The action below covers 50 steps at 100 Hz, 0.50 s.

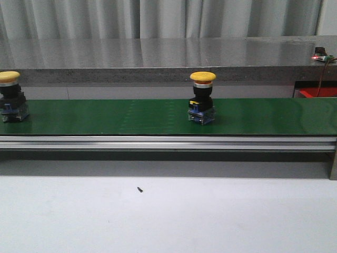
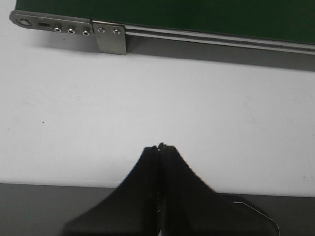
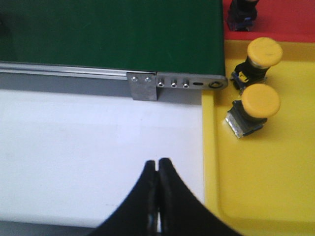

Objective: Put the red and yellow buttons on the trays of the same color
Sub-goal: 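Place the second yellow button on the belt start and release, then move the right gripper over the first yellow button on the belt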

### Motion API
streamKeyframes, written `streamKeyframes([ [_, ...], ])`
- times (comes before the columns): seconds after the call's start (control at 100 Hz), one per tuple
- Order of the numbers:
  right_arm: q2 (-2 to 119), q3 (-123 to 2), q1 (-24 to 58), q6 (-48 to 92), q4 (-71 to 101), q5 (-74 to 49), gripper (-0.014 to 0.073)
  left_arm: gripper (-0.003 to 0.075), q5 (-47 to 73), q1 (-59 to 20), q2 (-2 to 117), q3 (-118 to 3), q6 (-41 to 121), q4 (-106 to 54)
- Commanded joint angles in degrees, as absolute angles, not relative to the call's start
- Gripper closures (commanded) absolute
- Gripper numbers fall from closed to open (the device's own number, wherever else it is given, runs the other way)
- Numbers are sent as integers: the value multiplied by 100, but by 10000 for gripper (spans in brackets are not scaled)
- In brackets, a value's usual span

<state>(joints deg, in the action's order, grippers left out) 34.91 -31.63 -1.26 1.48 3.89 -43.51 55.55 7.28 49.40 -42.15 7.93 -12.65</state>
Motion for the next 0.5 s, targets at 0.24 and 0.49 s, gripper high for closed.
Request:
streamKeyframes([
  [0.24,4749,-4482,-105,492,865,-4790,659,740,5312,692,4898,-4351,809,-1349],
  [0.49,5755,-5519,-100,641,1203,-5077,659,740,5312,692,4898,-4351,809,-1349],
])
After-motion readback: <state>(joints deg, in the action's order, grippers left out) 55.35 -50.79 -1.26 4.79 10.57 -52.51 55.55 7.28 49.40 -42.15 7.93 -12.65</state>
